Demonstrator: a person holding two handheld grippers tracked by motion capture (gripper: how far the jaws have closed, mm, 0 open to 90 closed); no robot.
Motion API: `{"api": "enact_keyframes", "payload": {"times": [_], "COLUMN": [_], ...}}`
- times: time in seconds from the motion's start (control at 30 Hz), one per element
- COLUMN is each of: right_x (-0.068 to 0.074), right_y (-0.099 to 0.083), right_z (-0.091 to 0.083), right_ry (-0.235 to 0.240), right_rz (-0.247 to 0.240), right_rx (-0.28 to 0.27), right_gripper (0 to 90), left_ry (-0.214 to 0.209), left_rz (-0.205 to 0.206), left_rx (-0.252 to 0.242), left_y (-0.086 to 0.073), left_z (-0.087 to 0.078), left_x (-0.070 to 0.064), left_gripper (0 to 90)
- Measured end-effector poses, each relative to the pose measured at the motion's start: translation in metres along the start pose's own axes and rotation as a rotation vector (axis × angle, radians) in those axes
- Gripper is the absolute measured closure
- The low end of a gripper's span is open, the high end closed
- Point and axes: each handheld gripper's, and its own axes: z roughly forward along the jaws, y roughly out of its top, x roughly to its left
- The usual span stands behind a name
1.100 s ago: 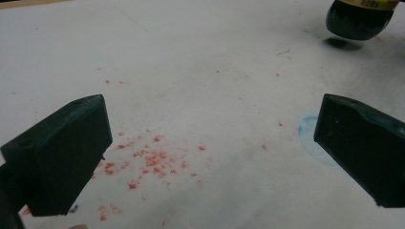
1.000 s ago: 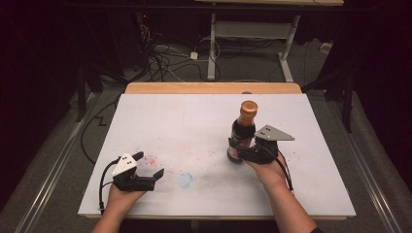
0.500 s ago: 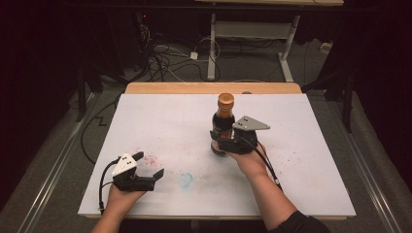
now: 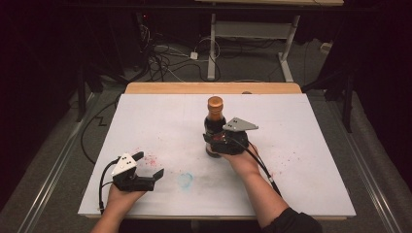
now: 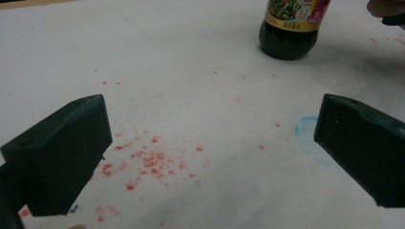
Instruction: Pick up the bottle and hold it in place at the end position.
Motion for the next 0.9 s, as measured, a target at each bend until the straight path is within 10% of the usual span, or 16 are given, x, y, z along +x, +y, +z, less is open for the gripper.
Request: {"api": "enact_keyframes", "payload": {"times": [0.4, 0.67, 0.9], "right_x": [-0.002, -0.007, -0.009], "right_y": [-0.005, -0.007, -0.014], "right_z": [-0.002, -0.008, -0.03], "right_ry": [0.016, -0.007, 0.013], "right_rz": [-0.004, 0.029, 0.022], "right_rx": [-0.014, 0.019, -0.009], "right_gripper": [29.0, 0.4, 0.3], "left_ry": [0.002, 0.001, 0.0], "left_rz": [0.003, 0.003, 0.003], "left_rx": [0.004, 0.003, 0.006], "left_y": [-0.001, 0.0, 0.0], "left_z": [0.0, 0.0, 0.0], "left_x": [0.0, 0.0, 0.0], "left_gripper": [0.0, 0.0, 0.0]}}
